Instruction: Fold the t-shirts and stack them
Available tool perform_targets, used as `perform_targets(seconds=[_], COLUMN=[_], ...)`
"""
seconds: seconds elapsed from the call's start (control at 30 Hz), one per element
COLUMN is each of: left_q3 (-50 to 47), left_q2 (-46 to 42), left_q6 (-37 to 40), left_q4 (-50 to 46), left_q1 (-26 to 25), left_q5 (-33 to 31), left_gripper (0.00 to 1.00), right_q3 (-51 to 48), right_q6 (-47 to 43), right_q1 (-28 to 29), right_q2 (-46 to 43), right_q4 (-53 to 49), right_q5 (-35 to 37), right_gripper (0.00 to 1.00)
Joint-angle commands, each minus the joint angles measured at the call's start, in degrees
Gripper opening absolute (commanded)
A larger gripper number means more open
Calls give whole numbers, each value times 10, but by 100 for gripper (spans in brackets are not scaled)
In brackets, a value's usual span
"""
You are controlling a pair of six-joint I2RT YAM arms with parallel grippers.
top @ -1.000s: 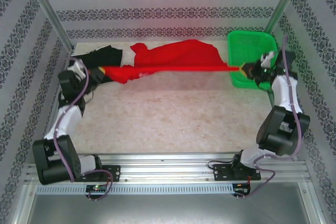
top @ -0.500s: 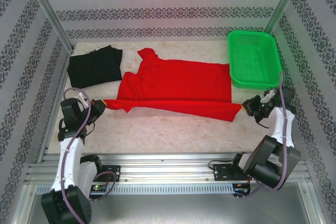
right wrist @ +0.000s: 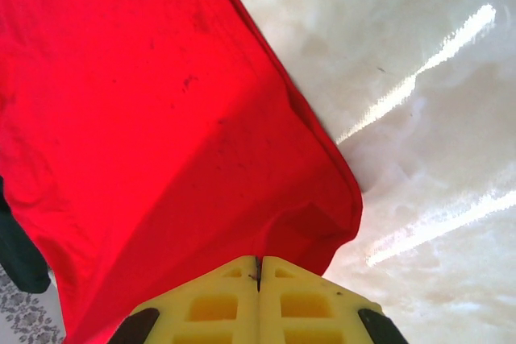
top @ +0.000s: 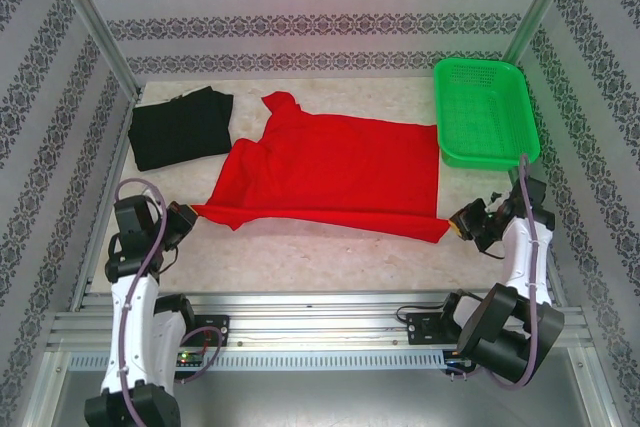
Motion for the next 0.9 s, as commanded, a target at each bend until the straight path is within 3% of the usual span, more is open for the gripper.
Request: perform_targets(seconds=[0.0, 0.43, 0.87], left_q3=[40, 159, 249], left_q2=[38, 263, 395], left_q6=[22, 54, 91], left_q4=[2, 80, 84], left_q1=[1, -33, -61], left_q5=[-41, -53, -58], left_gripper=[0, 0, 0], right_q3=[-2, -2, 48], right_q6=[10, 38, 14], right_q1=[12, 108, 124], right_q2=[5, 77, 149], right_q4=[-9, 56, 72], right_q5=[43, 91, 120], right_gripper=[0, 0, 0])
